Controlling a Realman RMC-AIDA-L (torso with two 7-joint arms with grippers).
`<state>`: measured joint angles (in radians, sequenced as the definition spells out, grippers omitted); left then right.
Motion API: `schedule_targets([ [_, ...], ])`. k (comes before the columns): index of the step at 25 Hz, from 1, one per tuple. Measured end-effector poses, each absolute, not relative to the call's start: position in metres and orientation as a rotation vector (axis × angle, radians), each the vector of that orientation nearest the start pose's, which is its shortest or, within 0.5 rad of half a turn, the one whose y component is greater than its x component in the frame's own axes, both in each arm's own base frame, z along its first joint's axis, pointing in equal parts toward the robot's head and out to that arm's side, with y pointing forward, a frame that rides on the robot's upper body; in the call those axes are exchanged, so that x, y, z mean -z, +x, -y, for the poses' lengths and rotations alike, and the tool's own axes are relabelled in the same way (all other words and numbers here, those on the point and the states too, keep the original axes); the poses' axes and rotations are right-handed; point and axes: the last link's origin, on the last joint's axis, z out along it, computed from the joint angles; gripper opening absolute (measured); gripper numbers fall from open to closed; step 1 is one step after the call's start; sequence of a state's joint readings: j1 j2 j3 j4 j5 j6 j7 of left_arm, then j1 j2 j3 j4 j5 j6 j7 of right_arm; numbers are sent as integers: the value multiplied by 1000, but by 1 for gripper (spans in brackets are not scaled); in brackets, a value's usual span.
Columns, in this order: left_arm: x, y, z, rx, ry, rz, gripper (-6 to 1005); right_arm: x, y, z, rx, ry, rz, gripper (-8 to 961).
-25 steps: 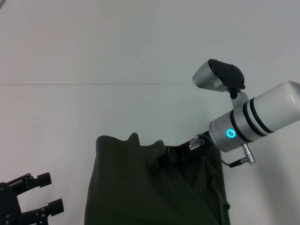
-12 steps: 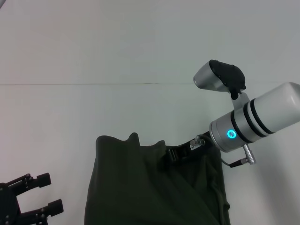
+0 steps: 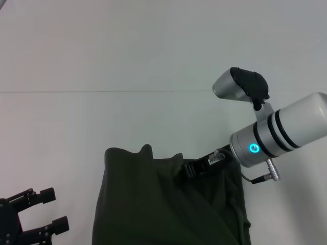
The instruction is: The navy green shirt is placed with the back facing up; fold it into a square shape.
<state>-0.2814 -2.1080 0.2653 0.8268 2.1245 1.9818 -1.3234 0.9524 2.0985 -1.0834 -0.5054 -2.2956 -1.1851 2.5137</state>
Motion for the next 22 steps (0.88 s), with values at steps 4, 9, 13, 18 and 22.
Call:
schedule_targets([
  [4,-60,-320,-224,918,-2540,742,851,80,171,-399,-38,-2576,-1552,41],
  [9,-60,-320,-224,918,-2540,738,851,73,172,-400,-84,-2573,-1551,32],
  [13,-60,-320,-224,921,-2533,742,851,63,174,-399,-147,-2559,-1560,31],
  [18,-60,-321,-223,927,-2526,744,851,49,183,-394,-218,-2538,-1589,33],
  [22,-60,-320,-224,930,-2525,745,851,43,193,-387,-248,-2518,-1632,33],
])
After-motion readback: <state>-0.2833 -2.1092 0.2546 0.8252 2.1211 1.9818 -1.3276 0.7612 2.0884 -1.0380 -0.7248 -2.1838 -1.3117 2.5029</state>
